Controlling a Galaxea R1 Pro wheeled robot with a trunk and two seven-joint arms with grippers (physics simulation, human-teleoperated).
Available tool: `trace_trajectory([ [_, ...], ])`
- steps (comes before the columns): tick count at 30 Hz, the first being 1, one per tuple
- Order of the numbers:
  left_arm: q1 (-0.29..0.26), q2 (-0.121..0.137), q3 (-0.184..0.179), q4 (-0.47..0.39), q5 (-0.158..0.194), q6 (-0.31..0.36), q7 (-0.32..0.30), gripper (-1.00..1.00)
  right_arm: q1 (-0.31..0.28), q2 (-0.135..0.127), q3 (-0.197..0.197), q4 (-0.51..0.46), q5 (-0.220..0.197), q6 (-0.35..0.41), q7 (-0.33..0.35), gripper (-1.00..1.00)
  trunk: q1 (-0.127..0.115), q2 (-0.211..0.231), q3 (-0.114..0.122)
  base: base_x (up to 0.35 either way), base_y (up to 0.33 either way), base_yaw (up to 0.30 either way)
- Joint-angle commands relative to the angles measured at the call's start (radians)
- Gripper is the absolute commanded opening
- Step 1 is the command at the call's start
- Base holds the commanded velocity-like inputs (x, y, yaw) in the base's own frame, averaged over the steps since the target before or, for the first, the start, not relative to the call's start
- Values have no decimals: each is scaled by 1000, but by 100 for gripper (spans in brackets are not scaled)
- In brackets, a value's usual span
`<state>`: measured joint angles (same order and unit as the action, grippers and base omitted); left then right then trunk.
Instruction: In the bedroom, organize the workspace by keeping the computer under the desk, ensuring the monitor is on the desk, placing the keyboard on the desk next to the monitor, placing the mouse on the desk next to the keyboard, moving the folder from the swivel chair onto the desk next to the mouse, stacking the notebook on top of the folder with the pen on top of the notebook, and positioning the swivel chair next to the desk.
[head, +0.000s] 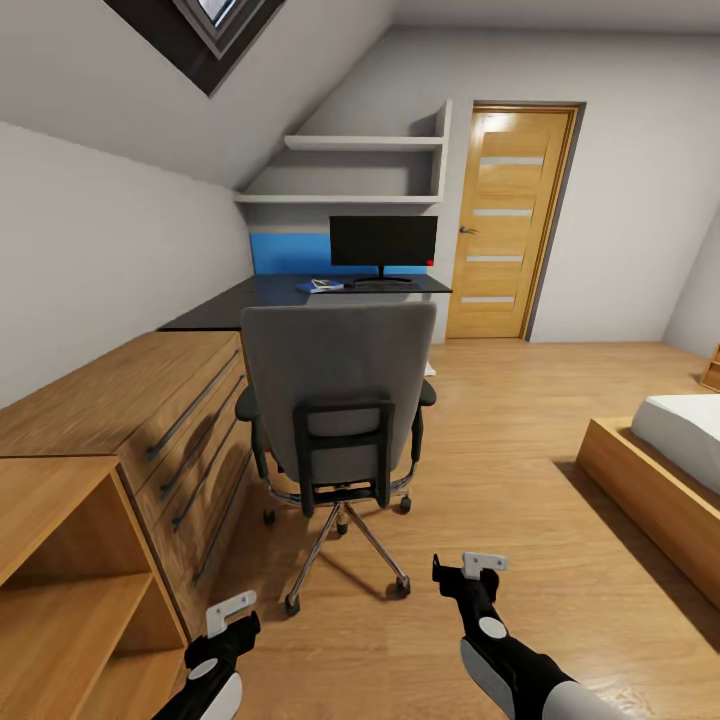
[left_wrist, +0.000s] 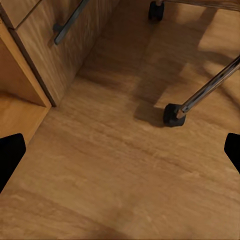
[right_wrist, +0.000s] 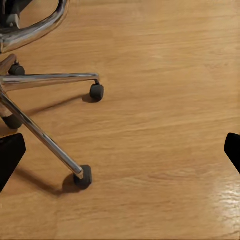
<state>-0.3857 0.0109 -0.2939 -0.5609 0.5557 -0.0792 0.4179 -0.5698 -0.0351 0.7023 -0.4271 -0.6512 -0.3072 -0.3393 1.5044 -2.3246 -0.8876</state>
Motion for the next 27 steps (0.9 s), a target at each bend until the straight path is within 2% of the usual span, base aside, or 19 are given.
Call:
trace_trajectory([
  [1, -1, 1, -8, 0, 10, -6, 7, 100, -1, -1, 8, -1, -9, -4, -5, 100, 0, 0, -1, 0, 0, 0],
  [6, -1, 1, -8, 1, 10, -7, 7, 100, -1, 13, 7, 1, -6, -14, -8, 100, 0, 0, -1, 0, 0, 0],
  [8, -1, -2, -46, 2, 10, -7, 6, 100, -1, 58, 11, -1, 39, -26, -11, 100, 0, 0, -1, 0, 0, 206],
  [9, -3, -15, -60, -21, 10, 5, 11, 100, -1, 75, 10, -6, 86, -29, -12, 100, 0, 0, -2, 0, 0, 146],
  [10, -6, -19, -61, -29, 11, 10, 13, 100, -1, 76, 10, -7, 93, -29, -12, 100, 0, 0, -2, 0, 0, 117],
  [13, -42, -34, -63, -54, 12, 75, 16, 100, -1, 80, 9, -9, 125, -32, -11, 100, 0, 0, -2, 0, 0, 61],
  [14, -74, -38, -63, -61, 13, 146, 14, 100, -1, 80, 8, -9, 142, -41, -9, 100, 0, 0, -3, 0, 0, 31],
  [15, -88, -40, -63, -63, 14, 177, 12, 100, -1, 81, 8, -9, 148, -46, -8, 100, 0, 0, -3, 0, 0, 25],
  [18, -127, -47, -63, -69, 16, 253, 8, 100, -1, 82, 7, -10, 162, -70, -6, 100, 0, 0, -3, 0, 0, 15],
  [19, -132, -50, -64, -69, 15, 260, 7, 100, -1, 82, 8, -10, 164, -75, -6, 100, 0, 0, -3, 0, 0, 8],
  [23, -147, -72, -75, -65, 15, 224, 4, 100, -1, 90, 10, -2, 169, -89, -4, 100, 0, 0, -3, 0, 0, 4],
  [27, -152, -87, -117, 0, 13, 116, 0, 100, -1, 104, 8, 6, 171, -93, -2, 100, 0, 0, -3, 0, 0, 1],
])
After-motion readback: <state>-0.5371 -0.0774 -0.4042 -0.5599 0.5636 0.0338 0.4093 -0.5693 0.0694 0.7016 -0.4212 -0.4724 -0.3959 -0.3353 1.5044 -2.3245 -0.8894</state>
